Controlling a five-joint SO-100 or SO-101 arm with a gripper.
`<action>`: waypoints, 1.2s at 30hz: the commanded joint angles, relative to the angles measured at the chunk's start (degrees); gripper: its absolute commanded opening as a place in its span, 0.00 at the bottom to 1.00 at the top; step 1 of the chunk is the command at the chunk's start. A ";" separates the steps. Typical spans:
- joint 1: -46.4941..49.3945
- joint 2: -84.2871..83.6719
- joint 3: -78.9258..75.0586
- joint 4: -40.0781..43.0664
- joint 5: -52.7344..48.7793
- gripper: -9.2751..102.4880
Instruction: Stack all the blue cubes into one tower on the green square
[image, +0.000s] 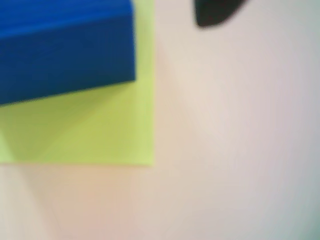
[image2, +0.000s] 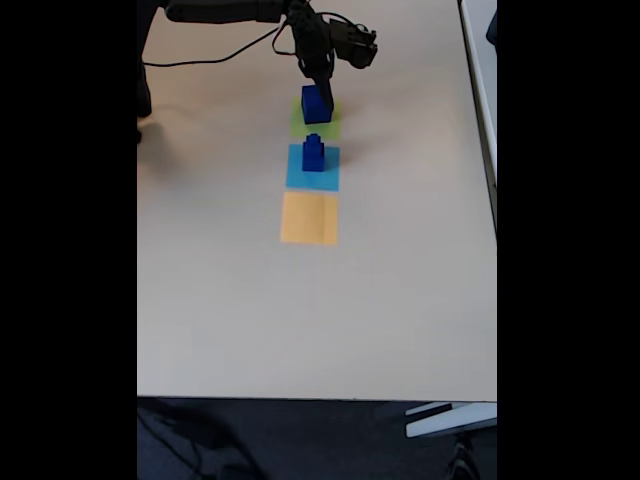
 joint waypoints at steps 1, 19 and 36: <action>0.53 1.58 -0.79 -1.32 -1.41 0.43; 1.41 1.23 1.93 -1.41 -2.20 0.43; 3.43 1.85 3.34 -2.90 -4.31 0.43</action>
